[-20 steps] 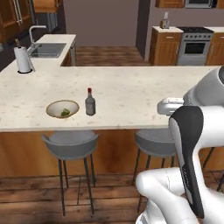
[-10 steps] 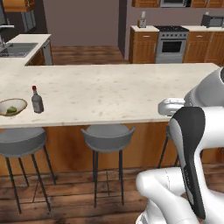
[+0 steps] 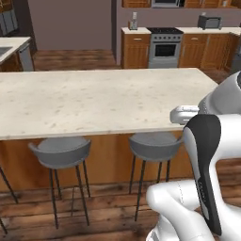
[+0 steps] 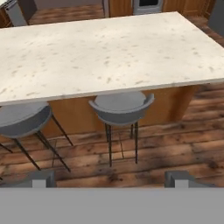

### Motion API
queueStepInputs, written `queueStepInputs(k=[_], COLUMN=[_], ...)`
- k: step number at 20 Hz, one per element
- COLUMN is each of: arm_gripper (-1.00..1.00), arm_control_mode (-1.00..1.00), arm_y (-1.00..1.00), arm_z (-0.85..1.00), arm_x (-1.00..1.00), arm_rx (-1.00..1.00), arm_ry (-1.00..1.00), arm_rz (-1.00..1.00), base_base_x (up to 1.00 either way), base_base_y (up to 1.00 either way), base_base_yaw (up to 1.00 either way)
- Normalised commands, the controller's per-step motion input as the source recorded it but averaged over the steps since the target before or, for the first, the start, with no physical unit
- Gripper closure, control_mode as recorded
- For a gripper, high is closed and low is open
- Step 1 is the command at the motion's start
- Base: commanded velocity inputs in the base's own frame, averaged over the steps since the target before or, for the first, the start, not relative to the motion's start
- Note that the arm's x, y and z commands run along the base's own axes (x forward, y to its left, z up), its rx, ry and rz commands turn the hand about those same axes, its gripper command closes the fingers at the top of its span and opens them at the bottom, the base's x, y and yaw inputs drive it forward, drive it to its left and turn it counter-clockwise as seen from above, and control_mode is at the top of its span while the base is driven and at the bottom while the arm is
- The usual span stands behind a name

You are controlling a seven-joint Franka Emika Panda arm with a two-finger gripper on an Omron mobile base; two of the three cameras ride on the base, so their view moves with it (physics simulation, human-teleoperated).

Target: There is a bowl on the dining counter. Grab a lemon wedge from the fridge and place it in the bowl. Then get the liquor bottle and glass cup from the cabinet and place them next to the bowl.

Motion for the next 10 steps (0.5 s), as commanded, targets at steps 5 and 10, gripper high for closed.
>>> queueStepInputs(k=[5, 10], arm_gripper=[-1.00, -1.00], arm_control_mode=[1.00, 1.00], arm_y=[0.00, 0.00], arm_z=[0.00, 0.00], arm_x=[0.00, 0.00], arm_rx=[0.00, 0.00], arm_ry=[0.00, 0.00], arm_rz=[0.00, 0.00], base_base_x=[0.00, 0.06], base_base_y=[-1.00, -1.00], base_base_yaw=[-0.06, -0.01])
